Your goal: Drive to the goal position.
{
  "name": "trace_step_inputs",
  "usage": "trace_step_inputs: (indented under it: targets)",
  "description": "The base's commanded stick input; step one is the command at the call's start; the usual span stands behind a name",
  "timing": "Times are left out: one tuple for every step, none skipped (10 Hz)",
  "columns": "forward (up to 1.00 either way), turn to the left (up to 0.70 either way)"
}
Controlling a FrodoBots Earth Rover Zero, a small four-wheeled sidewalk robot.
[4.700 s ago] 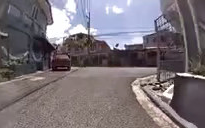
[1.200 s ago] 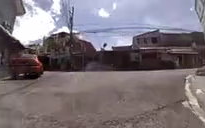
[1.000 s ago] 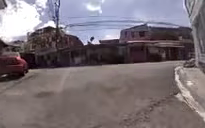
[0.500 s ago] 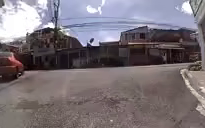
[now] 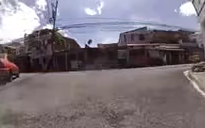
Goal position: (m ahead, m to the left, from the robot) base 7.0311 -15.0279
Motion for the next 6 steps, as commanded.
trace_step_inputs:
  targets:
    - [0.85, 0.00]
    - [0.85, 0.00]
    - [0.85, 0.00]
    - [0.85, 0.00]
    - [0.85, 0.00]
    - [0.85, 0.00]
